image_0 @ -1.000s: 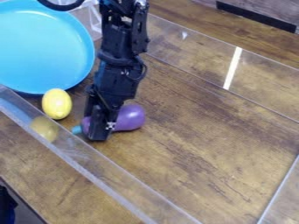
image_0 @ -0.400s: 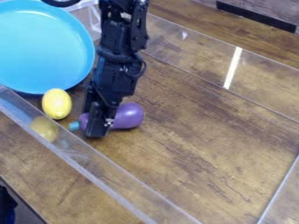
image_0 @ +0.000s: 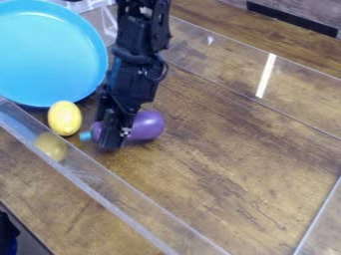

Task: Put the purple eggplant on the blue tray

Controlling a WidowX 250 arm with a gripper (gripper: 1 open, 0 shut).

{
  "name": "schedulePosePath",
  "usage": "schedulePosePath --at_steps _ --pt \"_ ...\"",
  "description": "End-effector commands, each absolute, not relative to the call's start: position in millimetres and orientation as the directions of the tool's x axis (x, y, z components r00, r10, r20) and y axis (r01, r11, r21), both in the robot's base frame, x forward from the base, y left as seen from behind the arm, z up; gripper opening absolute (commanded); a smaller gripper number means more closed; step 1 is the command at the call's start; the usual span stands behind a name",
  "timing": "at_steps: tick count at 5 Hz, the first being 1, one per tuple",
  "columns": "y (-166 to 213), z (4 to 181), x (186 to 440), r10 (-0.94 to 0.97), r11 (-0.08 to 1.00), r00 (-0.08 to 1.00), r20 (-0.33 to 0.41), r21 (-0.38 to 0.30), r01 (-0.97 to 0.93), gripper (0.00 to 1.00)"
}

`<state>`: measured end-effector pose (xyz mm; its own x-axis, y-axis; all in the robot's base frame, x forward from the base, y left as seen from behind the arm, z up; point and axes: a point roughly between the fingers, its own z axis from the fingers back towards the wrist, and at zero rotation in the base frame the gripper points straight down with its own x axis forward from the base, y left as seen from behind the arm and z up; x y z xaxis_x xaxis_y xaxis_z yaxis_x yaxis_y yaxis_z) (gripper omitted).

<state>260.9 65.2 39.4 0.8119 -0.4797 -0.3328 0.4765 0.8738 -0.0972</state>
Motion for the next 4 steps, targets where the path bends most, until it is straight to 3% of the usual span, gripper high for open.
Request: schedulePosePath --at_steps 1,3,4 --pt "70.1 68.4 275.3 -0.465 0.879 0.846 -0.261 -0.022 0.476 0.0" --pt "71.8 93.4 283.4 -0.458 0.876 0.848 -0.267 0.026 0.481 0.0" --pt "72.6 120.7 293.5 -0.442 0.878 0.861 -0.253 0.075 0.473 0.0"
